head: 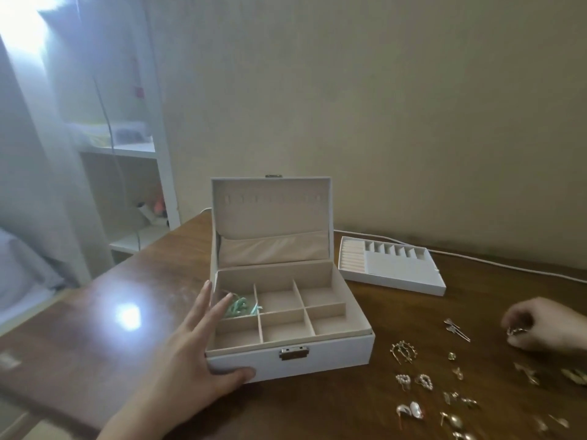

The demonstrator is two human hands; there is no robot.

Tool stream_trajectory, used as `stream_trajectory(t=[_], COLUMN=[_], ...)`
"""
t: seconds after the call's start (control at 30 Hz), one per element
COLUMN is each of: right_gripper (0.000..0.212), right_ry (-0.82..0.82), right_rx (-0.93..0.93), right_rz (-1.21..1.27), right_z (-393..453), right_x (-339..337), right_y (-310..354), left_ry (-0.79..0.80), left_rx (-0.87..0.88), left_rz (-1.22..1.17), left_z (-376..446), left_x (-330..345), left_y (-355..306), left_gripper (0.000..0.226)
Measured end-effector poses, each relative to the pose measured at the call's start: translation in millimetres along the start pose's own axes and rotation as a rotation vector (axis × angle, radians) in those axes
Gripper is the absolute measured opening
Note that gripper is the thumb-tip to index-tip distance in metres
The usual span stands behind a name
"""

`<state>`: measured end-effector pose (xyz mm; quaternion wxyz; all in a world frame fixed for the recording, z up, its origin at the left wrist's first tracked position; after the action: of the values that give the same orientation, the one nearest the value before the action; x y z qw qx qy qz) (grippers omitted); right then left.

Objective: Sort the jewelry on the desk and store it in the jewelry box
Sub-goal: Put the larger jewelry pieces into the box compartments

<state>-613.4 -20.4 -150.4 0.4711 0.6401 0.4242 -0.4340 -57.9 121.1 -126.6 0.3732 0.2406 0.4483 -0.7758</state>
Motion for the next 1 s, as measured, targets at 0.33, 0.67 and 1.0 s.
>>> stream_trajectory(t=[0.33,0.67,1.0], right_gripper=[0.013,0.014,0.015], right_ry=[-0.150,0.062,0.047], right_rx=[-0.403,-0.648,-0.613], right_rz=[0.668,0.481,0.403], right_z=[-46.9,-70.5,-54.2], right_x=[-50.3,56.6,78.8], right_y=[189.2,395.0,390.0], left_ry=[-0.055,-0.330,-0.322], left_rx=[0.026,0.402,0.390], left_rz=[0.064,0.292,0.282], left_z=[-0.9,-4.2,1.6], left_x=[1.3,-13.7,-10.3], left_y=[8.4,-42.6,-36.7], left_gripper=[0.091,0.064,0.056])
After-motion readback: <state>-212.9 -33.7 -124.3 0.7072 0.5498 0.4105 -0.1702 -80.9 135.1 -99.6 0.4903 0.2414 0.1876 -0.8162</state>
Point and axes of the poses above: each hand's wrist, its own z-axis towards the middle knuckle, its own x-axis out of the palm, y = z × x, the point moved 10 cm from there along z, towards the middle knuckle, and after that the axes turned 2 degrees about z, right-handed, at the moved point
